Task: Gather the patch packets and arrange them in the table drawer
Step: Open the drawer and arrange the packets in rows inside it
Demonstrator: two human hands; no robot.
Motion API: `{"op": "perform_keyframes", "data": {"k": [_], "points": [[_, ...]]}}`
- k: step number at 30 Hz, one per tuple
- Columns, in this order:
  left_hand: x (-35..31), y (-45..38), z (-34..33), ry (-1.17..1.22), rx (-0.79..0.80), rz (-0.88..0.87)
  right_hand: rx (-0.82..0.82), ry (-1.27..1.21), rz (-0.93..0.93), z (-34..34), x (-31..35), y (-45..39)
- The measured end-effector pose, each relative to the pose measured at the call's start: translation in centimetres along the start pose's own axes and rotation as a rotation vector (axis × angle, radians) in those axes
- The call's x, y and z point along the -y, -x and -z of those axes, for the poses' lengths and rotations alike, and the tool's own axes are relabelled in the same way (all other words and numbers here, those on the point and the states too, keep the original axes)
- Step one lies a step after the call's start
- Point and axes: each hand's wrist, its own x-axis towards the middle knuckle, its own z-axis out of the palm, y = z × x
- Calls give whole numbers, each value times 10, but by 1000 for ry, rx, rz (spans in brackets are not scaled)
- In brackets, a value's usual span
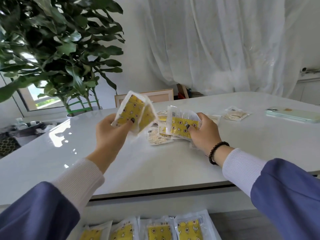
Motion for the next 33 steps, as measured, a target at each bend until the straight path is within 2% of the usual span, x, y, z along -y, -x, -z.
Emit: {"op": "perform_keyframes", "data": {"k": [5,11,19,24,29,33], "points": [[25,11,18,-42,166,-39,45,37,36,-2,3,1],[39,17,17,-141,348,17,143,99,143,-5,4,6],[39,13,19,-33,235,4,124,85,397,-5,10,16],[38,19,13,-220,398,-115,209,169,258,-7,9,17],[39,20,14,-261,385,-173,188,120,194,2,20,26],[40,18,13,-298,371,-204,144,-44,166,24,30,50]]}}
